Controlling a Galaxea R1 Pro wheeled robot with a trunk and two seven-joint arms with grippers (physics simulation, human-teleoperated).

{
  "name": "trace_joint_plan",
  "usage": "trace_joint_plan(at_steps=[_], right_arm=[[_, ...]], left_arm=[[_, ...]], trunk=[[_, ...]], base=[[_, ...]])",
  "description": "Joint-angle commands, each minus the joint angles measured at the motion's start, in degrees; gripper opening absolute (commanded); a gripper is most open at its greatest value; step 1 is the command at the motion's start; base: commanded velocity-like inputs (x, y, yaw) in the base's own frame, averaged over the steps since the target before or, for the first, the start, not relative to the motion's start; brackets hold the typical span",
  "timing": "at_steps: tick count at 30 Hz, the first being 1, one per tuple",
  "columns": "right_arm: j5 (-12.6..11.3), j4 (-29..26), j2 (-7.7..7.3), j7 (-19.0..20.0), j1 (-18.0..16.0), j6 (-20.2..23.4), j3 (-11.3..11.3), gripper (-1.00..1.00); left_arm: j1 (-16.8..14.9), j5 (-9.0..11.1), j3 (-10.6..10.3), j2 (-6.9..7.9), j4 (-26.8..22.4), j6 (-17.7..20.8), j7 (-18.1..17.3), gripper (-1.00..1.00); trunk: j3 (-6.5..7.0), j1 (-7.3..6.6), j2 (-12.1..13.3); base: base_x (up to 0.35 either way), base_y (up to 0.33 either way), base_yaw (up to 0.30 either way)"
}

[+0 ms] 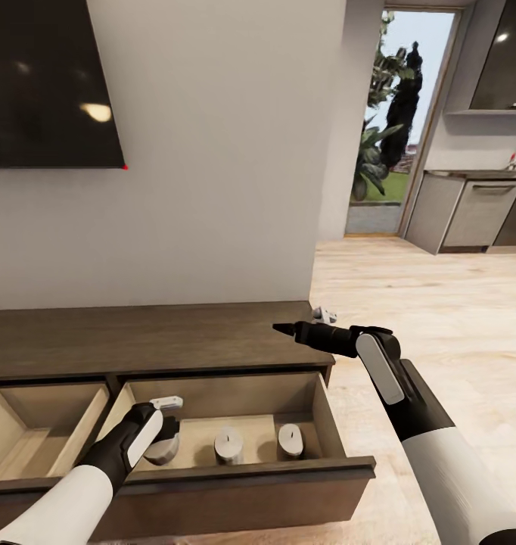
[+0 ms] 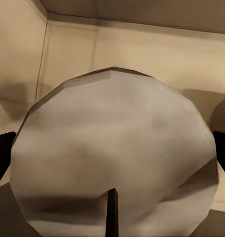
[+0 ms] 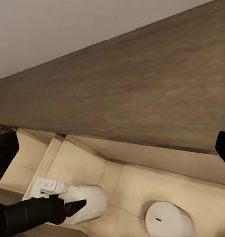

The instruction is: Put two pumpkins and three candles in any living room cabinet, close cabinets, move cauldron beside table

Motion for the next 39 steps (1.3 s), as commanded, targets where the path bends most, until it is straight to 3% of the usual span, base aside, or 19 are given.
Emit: trace_joint_plan(at_steps=[1,35,39], right_arm=[[0.4,0.0,-0.03,0.4,0.0,0.1,0.0,1.00],[0.4,0.0,-0.03,0.4,0.0,0.1,0.0,1.00],[0.4,0.0,-0.03,0.4,0.0,0.1,0.0,1.00]], left_arm=[[0.0,0.6,-0.4,0.07,-0.1,0.0,0.6,-1.00],[0.0,0.7,-0.4,0.03,-0.2,-0.1,0.6,-1.00],[0.0,0.7,-0.4,0.03,-0.3,-0.1,0.6,-1.00]], trunk=[[-0.06,-0.02,0.0],[-0.06,-0.02,0.0],[-0.95,0.09,-0.1]], base=[[0.000,0.000,0.000],[0.035,0.000,0.000],[0.000,0.000,0.000]])
